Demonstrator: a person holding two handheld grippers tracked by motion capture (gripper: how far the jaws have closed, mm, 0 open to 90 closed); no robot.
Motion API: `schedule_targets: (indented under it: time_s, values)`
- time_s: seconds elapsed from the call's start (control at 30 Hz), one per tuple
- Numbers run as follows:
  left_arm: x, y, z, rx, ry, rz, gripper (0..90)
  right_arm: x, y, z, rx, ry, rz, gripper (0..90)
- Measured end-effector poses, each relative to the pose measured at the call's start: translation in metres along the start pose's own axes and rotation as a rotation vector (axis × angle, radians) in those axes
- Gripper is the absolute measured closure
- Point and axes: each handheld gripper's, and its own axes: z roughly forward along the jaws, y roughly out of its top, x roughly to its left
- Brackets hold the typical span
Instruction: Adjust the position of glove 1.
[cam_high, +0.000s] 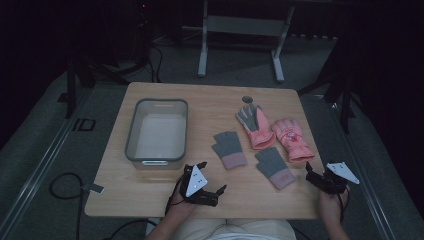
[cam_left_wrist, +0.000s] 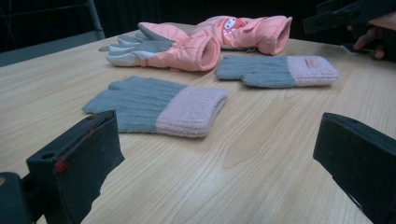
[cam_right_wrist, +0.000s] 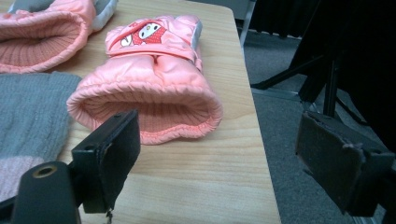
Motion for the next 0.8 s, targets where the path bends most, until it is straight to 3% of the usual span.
schedule_targets:
  time_s: [0.2, 0.37, 0.5, 0.67, 0.8]
  values:
    - [-0.001, 0.001, 0.001, 0.014, 0.004, 0.007, 0.3, -0.003, 0.0, -0.002, 0.018, -0.002, 0.005, 13.6]
    - [0.001, 0.001, 0.001, 0.017, 0.0, 0.0, 0.3, -0.003, 0.003, 0.002, 0.093, 0.065, -0.017, 11.8]
    - [-0.001, 0.001, 0.003, 0.029, 0.003, 0.016, 0.3, -0.004, 0.008, 0.001, 0.136, 0.081, -0.008, 11.8]
    - [0.002, 0.001, 0.002, 0.027, -0.027, 0.001, 0.3, -0.006, 0.033, -0.007, 0.186, 0.136, 0.0, 14.8]
    - [-0.002, 0.001, 0.003, 0.012, -0.054, 0.025, 0.3, -0.008, 0.057, -0.014, 0.174, 0.149, 0.0, 15.7]
